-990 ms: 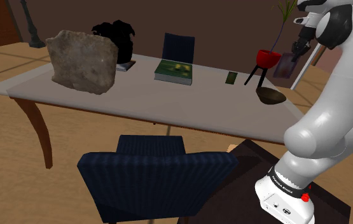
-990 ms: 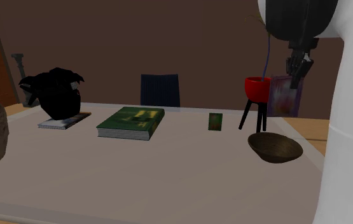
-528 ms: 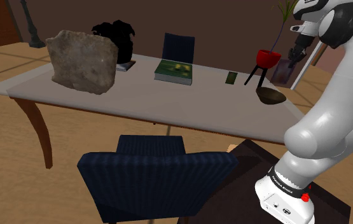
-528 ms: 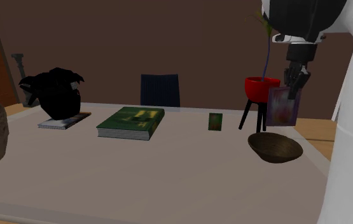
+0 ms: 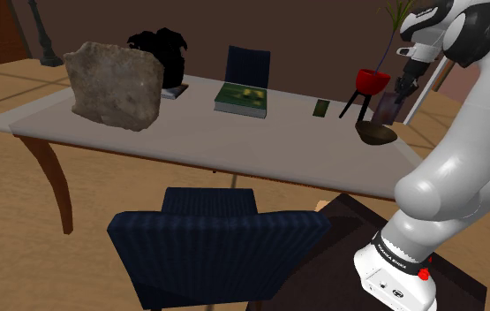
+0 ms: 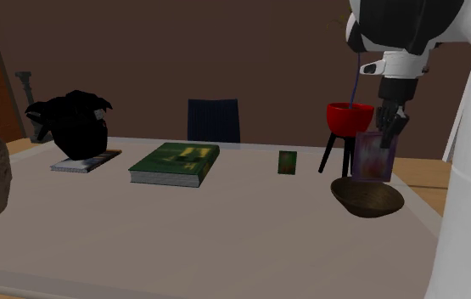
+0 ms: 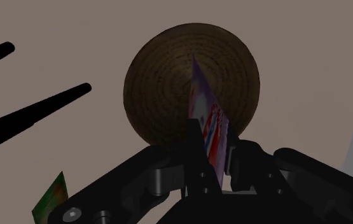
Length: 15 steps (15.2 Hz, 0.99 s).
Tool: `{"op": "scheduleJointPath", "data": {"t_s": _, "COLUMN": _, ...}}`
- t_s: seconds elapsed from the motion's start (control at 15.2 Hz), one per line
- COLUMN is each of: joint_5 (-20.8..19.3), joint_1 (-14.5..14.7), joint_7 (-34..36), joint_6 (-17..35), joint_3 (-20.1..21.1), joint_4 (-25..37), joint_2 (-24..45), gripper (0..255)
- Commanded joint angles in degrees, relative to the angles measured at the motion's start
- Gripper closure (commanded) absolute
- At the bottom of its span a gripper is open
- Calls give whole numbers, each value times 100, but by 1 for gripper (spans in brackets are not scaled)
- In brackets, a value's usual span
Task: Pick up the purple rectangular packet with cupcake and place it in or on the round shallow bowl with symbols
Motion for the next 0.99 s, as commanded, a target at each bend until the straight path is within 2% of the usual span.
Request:
{"op": "scheduleJointPath", "data": {"t_s": 0.0, "joint_5": 7, "joint_1": 5, "joint_7": -8, "joint_6": 154, "joint_3": 4, "joint_4": -148, "joint_2": 4, "gripper": 255}}
{"op": "scheduleJointPath", "data": {"t_s": 0.2, "joint_5": 19, "joint_1": 10, "joint_7": -20, "joint_6": 359, "joint_3": 10, "joint_4": -343, "joint_2": 17, "gripper": 255}}
{"op": "scheduleJointPath", "data": {"t_s": 0.66, "joint_5": 20, "joint_1": 10, "joint_7": -20, "joint_6": 359, "joint_3": 10, "joint_4": -343, "joint_2": 17, "gripper": 255}}
{"op": "scheduleJointPath", "data": {"t_s": 0.73, "joint_5": 19, "joint_1": 10, "joint_7": -20, "joint_6": 359, "joint_3": 10, "joint_4": -343, "joint_2": 17, "gripper": 0}}
{"op": "scheduleJointPath", "data": {"t_s": 0.92, "joint_5": 19, "joint_1": 10, "joint_7": -20, "joint_6": 359, "joint_3": 10, "joint_4": -343, "joint_2": 17, "gripper": 0}}
